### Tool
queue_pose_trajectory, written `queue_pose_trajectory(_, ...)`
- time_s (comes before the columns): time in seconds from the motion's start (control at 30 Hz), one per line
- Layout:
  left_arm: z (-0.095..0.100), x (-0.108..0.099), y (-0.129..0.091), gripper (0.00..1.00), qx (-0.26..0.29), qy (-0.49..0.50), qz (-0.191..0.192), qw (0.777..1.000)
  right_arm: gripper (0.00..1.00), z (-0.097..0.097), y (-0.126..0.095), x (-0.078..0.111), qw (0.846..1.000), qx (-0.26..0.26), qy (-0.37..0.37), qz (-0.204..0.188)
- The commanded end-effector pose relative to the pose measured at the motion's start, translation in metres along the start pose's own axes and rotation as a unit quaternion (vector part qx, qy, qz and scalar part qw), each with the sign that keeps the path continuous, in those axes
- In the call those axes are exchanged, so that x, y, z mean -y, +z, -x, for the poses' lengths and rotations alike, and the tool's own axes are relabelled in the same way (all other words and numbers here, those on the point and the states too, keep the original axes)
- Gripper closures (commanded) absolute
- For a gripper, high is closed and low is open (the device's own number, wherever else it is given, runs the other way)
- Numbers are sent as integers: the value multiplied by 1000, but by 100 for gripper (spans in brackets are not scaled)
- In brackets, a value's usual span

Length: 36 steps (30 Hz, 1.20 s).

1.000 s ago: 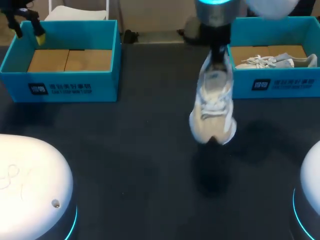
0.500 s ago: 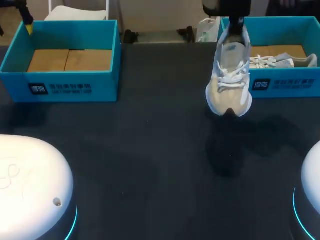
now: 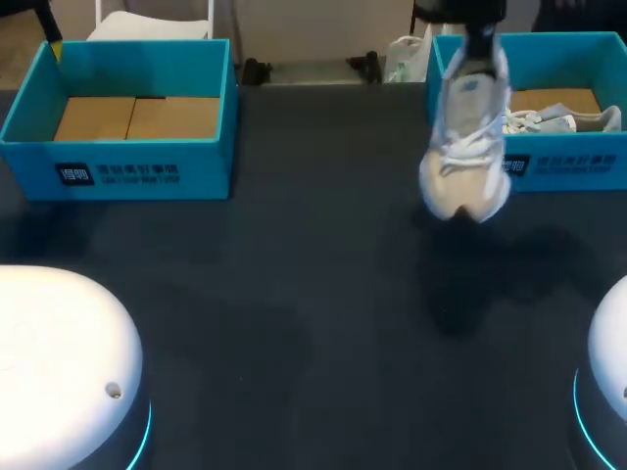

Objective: Take the shoe out of the shoebox, open the shoe tongue, remove and reinsert the insole, then place the shoe into the shoebox

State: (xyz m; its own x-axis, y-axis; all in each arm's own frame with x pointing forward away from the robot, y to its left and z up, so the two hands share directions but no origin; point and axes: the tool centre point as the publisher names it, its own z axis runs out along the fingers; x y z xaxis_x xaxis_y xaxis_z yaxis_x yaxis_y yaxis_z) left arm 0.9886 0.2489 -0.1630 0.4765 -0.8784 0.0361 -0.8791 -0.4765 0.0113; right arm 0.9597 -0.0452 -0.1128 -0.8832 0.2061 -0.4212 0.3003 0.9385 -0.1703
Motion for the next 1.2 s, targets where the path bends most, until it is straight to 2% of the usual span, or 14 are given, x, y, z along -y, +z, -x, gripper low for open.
queue_pose_trajectory(0.03,2,-7,0,0,-1,-3,-12,1000,100,36,-12,33,1000,-2,2,-10)
queue_pose_trajectory(0.07,2,-7,0,0,-1,-3,-12,1000,100,44,-13,41,1000,0,0,7)
queue_pose_trajectory(0.13,2,-7,0,0,-1,-3,-12,1000,100,60,-10,52,1000,3,-4,-15)
queue_pose_trajectory(0.27,2,-7,0,0,-1,-3,-12,1000,100,91,-1,70,1000,6,-12,12)
queue_pose_trajectory(0.43,2,-7,0,0,-1,-3,-12,1000,100,114,13,71,999,14,-34,6)
queue_pose_trajectory(0.6,2,-7,0,0,-1,-3,-12,1000,100,150,36,78,999,14,-26,22)
queue_pose_trajectory(1.03,2,-7,0,0,-1,-3,-12,1000,100,150,36,78,999,14,-26,22)
queue_pose_trajectory(1.1,2,-7,0,0,-1,-3,-12,1000,100,164,45,81,1000,11,-7,24)
queue_pose_trajectory(1.17,2,-7,0,0,-1,-3,-12,1000,100,185,58,88,1000,15,-5,1)
queue_pose_trajectory(1.2,2,-7,0,0,-1,-3,-12,1000,100,191,61,91,1000,15,-2,6)
